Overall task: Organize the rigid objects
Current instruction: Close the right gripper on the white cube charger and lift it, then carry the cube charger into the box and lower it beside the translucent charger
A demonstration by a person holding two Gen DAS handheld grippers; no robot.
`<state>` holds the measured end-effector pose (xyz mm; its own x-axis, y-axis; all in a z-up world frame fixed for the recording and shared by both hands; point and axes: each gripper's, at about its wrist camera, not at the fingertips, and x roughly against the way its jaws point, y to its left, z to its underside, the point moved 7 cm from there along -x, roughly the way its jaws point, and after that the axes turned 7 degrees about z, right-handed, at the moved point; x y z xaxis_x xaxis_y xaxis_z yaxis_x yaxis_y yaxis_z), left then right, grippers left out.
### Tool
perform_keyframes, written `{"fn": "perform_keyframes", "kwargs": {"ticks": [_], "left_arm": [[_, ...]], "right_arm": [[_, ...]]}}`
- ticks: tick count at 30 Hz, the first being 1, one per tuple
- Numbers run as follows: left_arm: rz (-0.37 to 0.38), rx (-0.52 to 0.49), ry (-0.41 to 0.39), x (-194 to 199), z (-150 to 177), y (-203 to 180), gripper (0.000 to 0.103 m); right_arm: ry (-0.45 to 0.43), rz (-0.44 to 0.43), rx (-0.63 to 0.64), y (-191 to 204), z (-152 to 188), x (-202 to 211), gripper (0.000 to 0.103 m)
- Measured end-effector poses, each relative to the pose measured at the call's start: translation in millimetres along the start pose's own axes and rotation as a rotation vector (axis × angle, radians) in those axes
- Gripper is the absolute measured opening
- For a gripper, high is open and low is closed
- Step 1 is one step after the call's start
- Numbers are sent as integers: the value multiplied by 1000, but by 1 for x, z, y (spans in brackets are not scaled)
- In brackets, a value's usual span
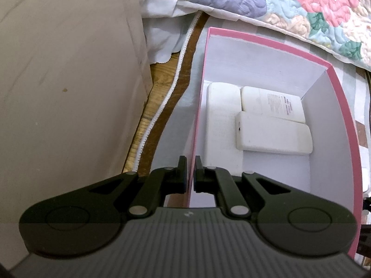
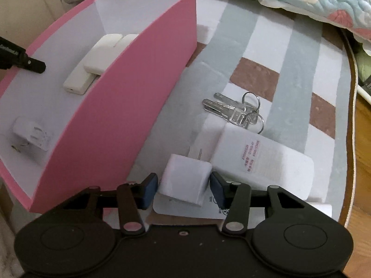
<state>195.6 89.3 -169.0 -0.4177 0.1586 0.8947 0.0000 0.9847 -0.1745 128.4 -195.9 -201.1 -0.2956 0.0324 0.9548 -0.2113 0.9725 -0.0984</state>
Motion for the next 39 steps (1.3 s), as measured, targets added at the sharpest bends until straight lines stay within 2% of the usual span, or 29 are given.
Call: {"fn": "perform_keyframes", "kwargs": {"ticks": [2, 6, 9, 18, 22, 25, 30, 33, 36, 39], "left_arm": [[-3, -8, 1, 0, 0, -1, 5], [0, -2, 3, -1, 1, 0, 5], [1, -2, 3, -1, 1, 0, 5], [4, 1, 4, -1, 1, 0, 5], [3, -1, 4, -1, 0, 0, 5], [4, 1, 5, -2, 0, 1, 5], [-1, -11, -1, -1, 0, 0, 5], [4, -7, 0, -2, 0, 0, 5], [7, 1, 2, -3, 1, 1, 5], [11, -3, 0, -3, 1, 1, 5]], "right_arm": [[20, 9, 3, 1, -1, -3, 56], [4, 19, 22, 4, -3, -5, 54], [-11, -14, -54, -5, -5, 2, 53], [-196, -66, -117, -17, -29, 78, 52], [-272, -129, -68, 6, -50, 112, 52], [-306, -148, 78, 45, -55, 127, 52], [-225, -261, 200, 112, -58, 110, 52], [-203, -226, 253, 131, -65, 83, 52], [-219, -137, 337, 141, -71, 55, 52], [-94, -155, 245, 140, -75, 27, 52]]}}
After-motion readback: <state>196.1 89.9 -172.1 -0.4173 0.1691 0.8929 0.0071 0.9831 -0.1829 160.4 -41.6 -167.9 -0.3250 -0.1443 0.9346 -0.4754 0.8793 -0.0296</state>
